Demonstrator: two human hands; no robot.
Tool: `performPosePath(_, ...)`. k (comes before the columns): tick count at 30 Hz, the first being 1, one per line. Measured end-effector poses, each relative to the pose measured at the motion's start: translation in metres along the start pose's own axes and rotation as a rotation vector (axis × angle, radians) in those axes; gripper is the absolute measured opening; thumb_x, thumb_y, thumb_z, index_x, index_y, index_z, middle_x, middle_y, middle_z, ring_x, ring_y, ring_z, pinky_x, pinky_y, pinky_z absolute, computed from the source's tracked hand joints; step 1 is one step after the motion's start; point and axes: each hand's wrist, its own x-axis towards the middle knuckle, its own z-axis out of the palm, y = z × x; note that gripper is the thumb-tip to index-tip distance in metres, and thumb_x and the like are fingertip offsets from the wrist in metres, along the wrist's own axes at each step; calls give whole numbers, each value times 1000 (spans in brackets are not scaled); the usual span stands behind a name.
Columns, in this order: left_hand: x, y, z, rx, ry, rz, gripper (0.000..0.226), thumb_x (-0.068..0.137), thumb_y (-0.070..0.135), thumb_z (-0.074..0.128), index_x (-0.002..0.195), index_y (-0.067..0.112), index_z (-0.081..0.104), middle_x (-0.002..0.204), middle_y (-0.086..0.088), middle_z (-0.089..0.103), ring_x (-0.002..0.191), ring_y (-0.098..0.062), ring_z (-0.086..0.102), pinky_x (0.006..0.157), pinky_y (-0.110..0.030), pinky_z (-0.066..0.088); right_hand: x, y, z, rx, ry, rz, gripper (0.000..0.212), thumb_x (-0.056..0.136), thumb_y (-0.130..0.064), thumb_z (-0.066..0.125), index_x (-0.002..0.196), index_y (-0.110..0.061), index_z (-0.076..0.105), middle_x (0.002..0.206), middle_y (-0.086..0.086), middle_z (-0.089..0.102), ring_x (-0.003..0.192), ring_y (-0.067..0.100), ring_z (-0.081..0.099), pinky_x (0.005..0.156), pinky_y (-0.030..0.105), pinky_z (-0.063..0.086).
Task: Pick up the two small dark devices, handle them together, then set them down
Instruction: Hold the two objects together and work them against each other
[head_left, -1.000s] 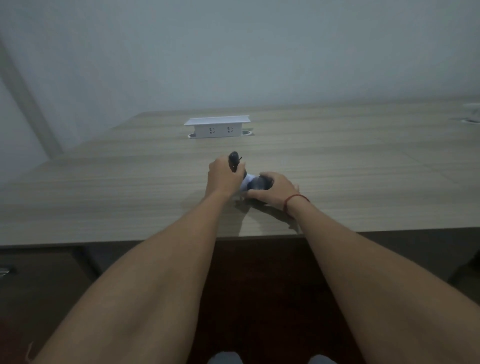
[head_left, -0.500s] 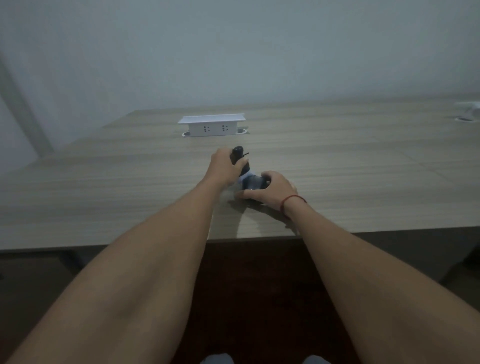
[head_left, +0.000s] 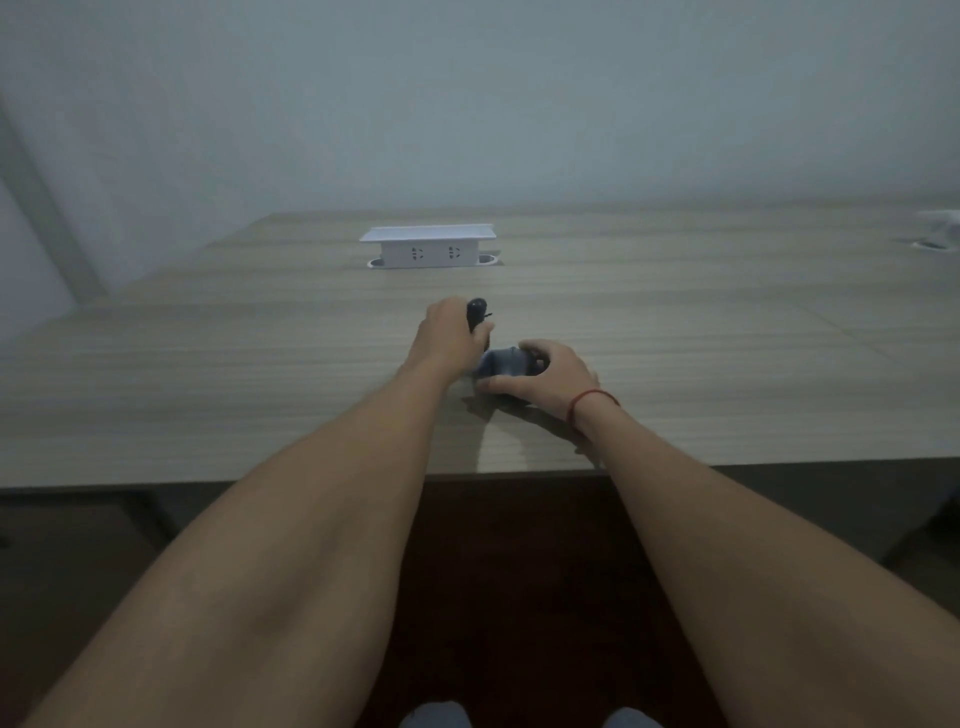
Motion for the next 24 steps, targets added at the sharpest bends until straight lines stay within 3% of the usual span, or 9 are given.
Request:
performPosePath(3, -7, -7, 6, -138, 73, -39, 30, 88, 29, 63, 94, 0, 66, 97, -20, 68, 91, -34, 65, 79, -37, 53, 0, 1, -2, -8, -4, -14, 110, 41, -85, 66, 135, -32, 49, 133, -2, 56, 125, 28, 47, 107, 53, 40)
performPosePath(6, -10, -14, 9, -125, 57, -67, 30, 87, 31, 64, 93, 1, 66, 98, -20, 67, 89, -36, 65, 72, -35, 49, 8, 1, -6, 26, -67, -10, 105, 51, -87, 50, 140, -31, 47, 145, 4, 50, 136, 31, 41, 113, 55, 32)
performPosePath(11, -7, -9, 8, -219, 87, -128, 27, 88, 29, 63, 76, 5, 62, 92, -21, 70, 89, -33, 65, 70, -30, 44, 18, 1, -11, 5, -108, -29, 64, 86, -62, 46, 137, -23, 51, 144, 7, 53, 135, 31, 43, 117, 56, 23)
performPosePath(14, -12, -16, 0, -253, 29, -123, 30, 86, 29, 66, 75, 1, 66, 77, -15, 68, 73, -24, 64, 66, -27, 48, 18, 0, -9, -19, -97, -71, 68, 75, -71, 41, 122, -26, 60, 134, 7, 61, 126, 30, 53, 114, 57, 27)
performPosePath(16, -13, -22, -8, -374, -46, -164, 27, 85, 25, 69, 83, -2, 70, 78, -15, 69, 65, -21, 66, 68, -31, 58, 19, 0, -8, 0, -98, -55, 77, 77, -70, 43, 136, -22, 53, 142, 8, 55, 133, 31, 48, 117, 55, 24)
performPosePath(18, -10, -26, -13, -482, -54, -219, 25, 84, 21, 71, 85, -4, 70, 80, -19, 70, 60, -21, 67, 72, -35, 62, 20, 0, -9, 1, -88, -61, 65, 88, -59, 46, 138, -17, 50, 145, 10, 52, 134, 32, 46, 117, 55, 23)
performPosePath(24, -19, -9, 1, -359, 99, -229, 28, 85, 28, 68, 92, 1, 72, 89, -11, 72, 85, -24, 68, 83, -33, 56, 20, 3, -9, 0, -106, -100, 45, 93, -52, 44, 119, -19, 61, 133, 10, 60, 126, 31, 52, 116, 56, 23)
